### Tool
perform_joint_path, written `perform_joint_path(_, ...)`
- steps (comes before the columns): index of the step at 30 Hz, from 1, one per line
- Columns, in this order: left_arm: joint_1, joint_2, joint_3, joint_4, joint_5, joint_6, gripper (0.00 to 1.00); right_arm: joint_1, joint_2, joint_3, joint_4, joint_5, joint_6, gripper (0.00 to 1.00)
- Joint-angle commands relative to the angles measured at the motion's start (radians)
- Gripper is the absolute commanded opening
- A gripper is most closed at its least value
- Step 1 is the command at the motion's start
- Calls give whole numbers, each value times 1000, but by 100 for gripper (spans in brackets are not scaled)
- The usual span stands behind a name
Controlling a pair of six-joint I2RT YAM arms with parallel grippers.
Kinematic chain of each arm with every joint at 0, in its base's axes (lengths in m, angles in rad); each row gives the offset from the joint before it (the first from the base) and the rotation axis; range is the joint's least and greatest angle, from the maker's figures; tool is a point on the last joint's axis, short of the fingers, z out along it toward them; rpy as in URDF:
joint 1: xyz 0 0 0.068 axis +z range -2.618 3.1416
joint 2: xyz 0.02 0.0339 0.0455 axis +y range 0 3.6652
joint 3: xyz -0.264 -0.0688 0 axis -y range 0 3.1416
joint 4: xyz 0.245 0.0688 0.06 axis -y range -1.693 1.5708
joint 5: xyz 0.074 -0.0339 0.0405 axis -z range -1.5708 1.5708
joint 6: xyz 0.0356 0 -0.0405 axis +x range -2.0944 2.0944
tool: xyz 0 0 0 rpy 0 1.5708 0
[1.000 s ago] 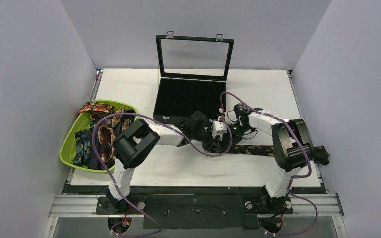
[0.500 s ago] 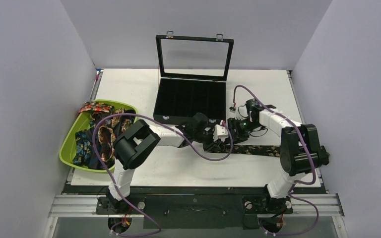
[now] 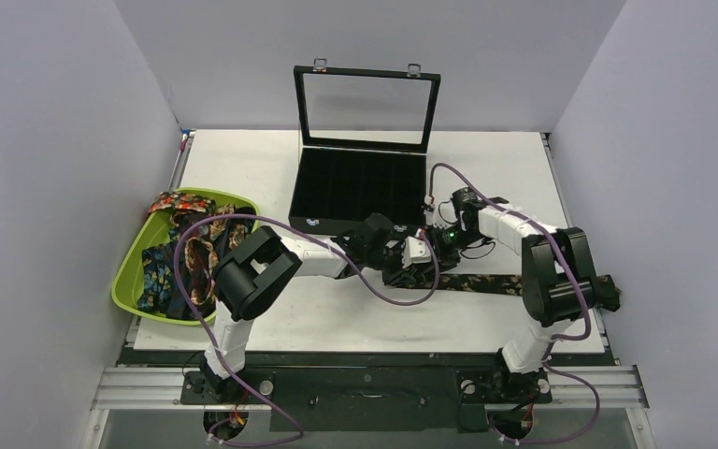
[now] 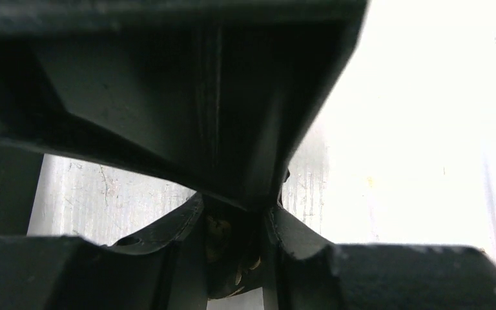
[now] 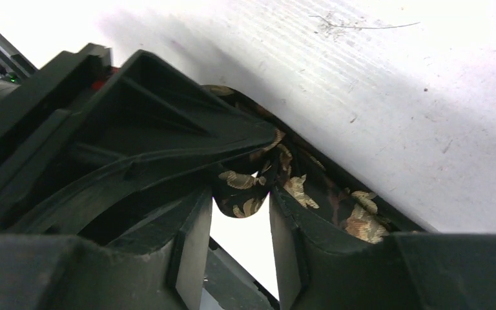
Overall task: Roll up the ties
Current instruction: Roll the tie at the center of the board.
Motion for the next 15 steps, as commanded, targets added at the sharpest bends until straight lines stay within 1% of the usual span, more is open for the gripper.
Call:
perform_joint_path(1,-5,5,-13,-124,-65,27,25,10,38,28,7,44,-14,27)
perform_joint_path(2,-5,4,-13,-123,-65,27,26,10,46,30,4,53,-24,24)
perform_joint_path(3,-4,1,-13,-123,-63,27,26,9,48,37,-6,58,-31,16)
perform_joint_path(4,-4,1,-14,-123,-62,28,26,8,54,39,-11,70,-43,11)
perform_joint_path(5,-4,-1,-13,-122,-58,28,27,2,58,43,-18,76,-48,2)
perform_joint_path(7,-1,-12,-14,-114,-45,26,32,-10,61,45,-25,91,-62,0)
perform_joint_path(9,10,-38,-28,-78,-23,12,48,-23,63,45,-35,100,-87,0)
perform_joint_path(10,21,-58,-38,-64,-5,1,51,-25,65,46,-43,104,-105,0)
perform_joint_path(11,26,-70,-39,-47,5,2,59,-28,70,44,-46,106,-112,0)
perform_joint_path(13,36,-105,-49,-24,22,6,68,-28,80,41,-48,106,-123,0)
perform_joint_path(14,42,-126,-54,-11,35,4,70,-29,83,41,-47,102,-127,0)
perform_joint_path(15,45,-135,-56,-8,39,2,76,-29,89,38,-46,97,-129,0)
